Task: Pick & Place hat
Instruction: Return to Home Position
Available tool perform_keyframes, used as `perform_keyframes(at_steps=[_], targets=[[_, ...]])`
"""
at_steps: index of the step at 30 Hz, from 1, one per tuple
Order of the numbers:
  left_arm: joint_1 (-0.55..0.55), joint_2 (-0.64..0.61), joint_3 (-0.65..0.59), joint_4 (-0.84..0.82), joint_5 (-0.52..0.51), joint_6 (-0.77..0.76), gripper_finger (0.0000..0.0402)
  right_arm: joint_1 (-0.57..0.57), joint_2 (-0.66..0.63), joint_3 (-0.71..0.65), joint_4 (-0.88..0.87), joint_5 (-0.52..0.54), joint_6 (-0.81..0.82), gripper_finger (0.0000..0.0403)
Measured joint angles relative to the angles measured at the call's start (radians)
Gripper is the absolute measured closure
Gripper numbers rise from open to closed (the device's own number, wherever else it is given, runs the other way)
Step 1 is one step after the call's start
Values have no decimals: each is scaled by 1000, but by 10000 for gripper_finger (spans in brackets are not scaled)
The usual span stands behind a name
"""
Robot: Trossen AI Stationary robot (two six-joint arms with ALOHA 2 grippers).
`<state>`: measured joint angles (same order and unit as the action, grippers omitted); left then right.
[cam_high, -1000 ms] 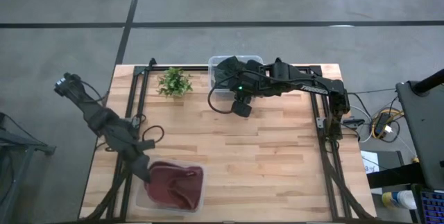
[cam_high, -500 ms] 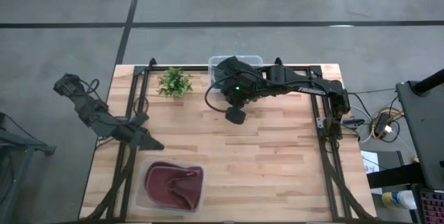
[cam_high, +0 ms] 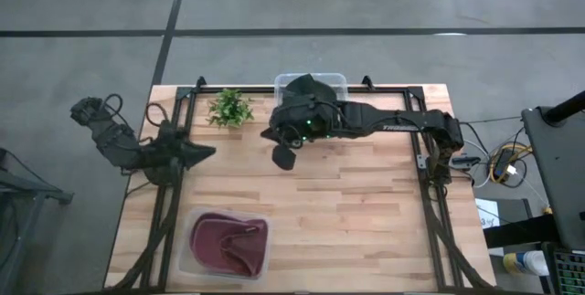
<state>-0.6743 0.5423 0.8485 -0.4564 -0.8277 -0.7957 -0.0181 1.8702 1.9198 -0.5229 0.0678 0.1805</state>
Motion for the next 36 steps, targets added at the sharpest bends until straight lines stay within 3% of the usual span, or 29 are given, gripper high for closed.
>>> perform_keyframes(at_steps=[3,6,11,16,20,24,28,31,34,36], targets=[[-2,-32,-1,-82,62,204,388,8,-20,-51,-22,96,48,394],[-2,-54,-2,-136,99,256,388,37,-58,-143,27,121,51,394],[-1,-81,-4,-164,-12,328,388,95,-193,-361,231,108,26,394],[-1,-133,-6,-165,-31,411,388,124,-377,-601,205,239,22,394],[-1,-166,-8,-246,-40,454,388,127,-527,-736,103,244,-52,394],[0,-184,-35,-242,-44,505,388,137,-652,-912,257,240,-13,394],[-1,-197,-108,-188,9,566,388,129,-756,-1123,623,27,-102,394],[-1,-217,-189,-37,107,595,388,105,-820,-1266,801,-130,-90,394],[-1,-230,-298,174,228,650,388,92,-879,-1379,914,-175,-54,394],[-1,-248,-379,325,254,664,388,82,-922,-1436,967,-183,-35,394]])
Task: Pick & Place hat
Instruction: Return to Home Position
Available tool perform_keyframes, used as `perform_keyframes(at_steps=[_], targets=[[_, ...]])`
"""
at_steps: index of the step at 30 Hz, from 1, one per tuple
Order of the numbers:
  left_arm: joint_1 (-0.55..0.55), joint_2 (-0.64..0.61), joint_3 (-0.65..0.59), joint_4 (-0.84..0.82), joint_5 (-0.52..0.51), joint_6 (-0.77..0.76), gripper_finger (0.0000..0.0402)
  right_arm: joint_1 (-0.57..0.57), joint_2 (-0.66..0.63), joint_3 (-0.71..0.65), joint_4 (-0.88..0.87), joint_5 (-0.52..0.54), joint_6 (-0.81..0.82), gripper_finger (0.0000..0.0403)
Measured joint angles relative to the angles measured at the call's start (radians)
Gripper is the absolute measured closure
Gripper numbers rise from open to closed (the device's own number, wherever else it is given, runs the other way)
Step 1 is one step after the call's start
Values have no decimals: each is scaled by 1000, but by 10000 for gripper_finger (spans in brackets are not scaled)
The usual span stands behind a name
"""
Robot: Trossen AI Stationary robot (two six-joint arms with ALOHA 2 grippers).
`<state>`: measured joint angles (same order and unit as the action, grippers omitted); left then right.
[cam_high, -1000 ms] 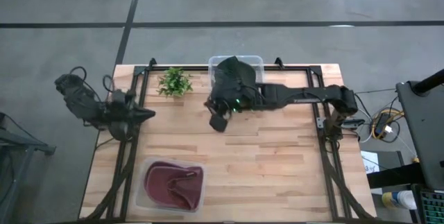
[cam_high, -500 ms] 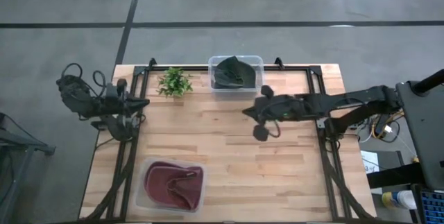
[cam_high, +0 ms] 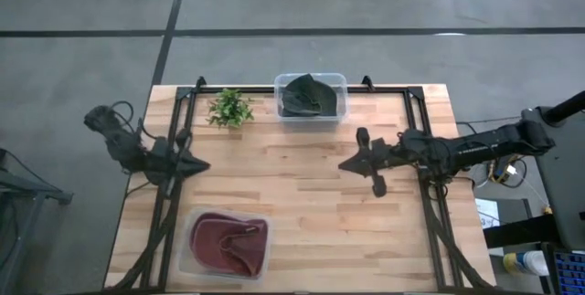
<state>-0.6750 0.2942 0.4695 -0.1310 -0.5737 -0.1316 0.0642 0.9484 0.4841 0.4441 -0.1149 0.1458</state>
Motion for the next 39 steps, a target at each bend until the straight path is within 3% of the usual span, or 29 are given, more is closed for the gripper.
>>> perform_keyframes(at_steps=[3,10,18,21,30,39], targets=[[1,-31,-111,141,6,-8,388,-8,-57,-72,23,-10,16,394],[9,-126,-273,180,2,-71,388,-42,-188,-226,146,-76,24,394],[48,-235,-336,190,19,-76,388,-129,-322,-364,256,-207,68,394],[58,-293,-363,203,43,-53,388,-147,-365,-393,259,-208,72,394],[145,-292,-446,300,78,-41,388,-172,-433,-475,268,-204,94,394],[326,-290,-461,254,285,-88,388,-189,-438,-475,260,-226,39,394]])
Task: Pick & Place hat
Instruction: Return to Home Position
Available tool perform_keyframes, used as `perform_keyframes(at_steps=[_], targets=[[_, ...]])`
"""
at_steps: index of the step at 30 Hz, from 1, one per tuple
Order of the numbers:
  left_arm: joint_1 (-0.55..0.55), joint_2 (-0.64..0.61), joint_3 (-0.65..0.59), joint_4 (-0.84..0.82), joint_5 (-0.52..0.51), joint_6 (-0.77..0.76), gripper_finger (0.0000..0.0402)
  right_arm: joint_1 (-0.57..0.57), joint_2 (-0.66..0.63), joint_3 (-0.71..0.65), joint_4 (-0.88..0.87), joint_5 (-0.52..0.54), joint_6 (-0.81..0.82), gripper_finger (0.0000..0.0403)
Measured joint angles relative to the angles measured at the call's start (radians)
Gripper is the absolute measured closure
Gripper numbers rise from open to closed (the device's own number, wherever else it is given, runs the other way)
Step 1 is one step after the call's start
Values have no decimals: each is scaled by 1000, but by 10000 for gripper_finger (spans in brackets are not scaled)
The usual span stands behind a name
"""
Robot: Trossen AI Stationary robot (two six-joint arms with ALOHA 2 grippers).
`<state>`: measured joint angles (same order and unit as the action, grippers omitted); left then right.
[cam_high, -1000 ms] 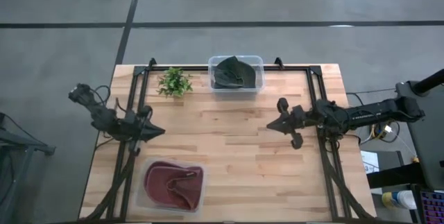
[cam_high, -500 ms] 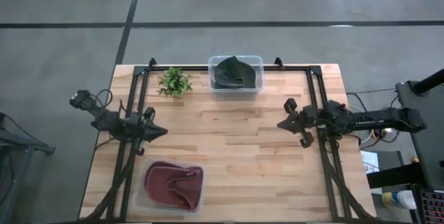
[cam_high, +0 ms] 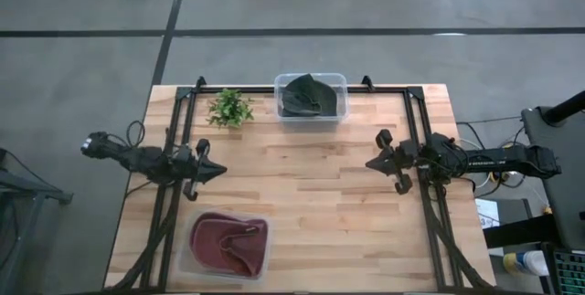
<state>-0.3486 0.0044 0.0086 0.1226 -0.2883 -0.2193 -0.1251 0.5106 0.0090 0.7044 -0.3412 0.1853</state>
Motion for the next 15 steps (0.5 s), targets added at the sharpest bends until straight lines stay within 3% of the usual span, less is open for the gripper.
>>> perform_keyframes(at_steps=[4,7,12,15], targets=[[103,0,0,-31,3,-19,388,-1,-5,0,-75,1,21,394],[158,0,5,-71,72,-17,388,-2,-15,2,-198,3,40,394],[194,-1,29,-71,115,-18,388,-4,-45,27,-243,28,5,394],[194,-1,32,-76,116,-14,388,-4,-91,78,-396,35,-31,394]])
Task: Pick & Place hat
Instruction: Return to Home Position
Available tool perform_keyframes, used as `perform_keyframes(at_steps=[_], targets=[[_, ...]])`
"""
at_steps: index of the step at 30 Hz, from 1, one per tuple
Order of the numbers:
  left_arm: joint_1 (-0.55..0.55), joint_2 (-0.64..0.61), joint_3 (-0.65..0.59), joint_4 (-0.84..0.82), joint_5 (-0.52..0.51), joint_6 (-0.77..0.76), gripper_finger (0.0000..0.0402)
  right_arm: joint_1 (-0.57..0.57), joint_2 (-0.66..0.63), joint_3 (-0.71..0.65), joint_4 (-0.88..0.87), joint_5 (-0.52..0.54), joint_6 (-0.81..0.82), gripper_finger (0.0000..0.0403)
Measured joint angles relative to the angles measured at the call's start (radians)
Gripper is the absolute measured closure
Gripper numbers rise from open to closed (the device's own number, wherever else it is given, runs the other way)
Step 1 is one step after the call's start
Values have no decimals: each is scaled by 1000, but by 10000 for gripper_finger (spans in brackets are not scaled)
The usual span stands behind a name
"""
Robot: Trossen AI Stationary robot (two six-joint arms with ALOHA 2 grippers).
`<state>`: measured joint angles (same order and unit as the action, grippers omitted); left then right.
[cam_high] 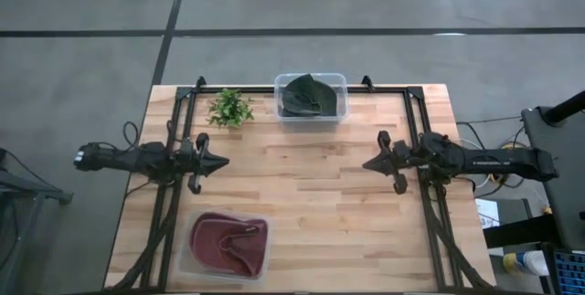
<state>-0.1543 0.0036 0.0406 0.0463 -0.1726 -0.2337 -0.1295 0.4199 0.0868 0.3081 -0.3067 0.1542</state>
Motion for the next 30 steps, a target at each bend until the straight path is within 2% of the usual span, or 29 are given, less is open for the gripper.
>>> perform_keyframes(at_steps=[2,4,8,12,30], targets=[[0,0,0,-3,0,0,388,0,-52,29,-145,2,-14,394],[0,0,0,-6,0,3,387,0,-107,32,-210,3,-16,394],[0,0,0,-6,0,19,388,0,-250,-3,-198,11,-21,394],[0,0,0,-5,-1,19,388,0,-411,-58,-208,66,-29,394],[2,9,-32,2,-36,28,388,0,-410,-78,-254,142,-45,394]])
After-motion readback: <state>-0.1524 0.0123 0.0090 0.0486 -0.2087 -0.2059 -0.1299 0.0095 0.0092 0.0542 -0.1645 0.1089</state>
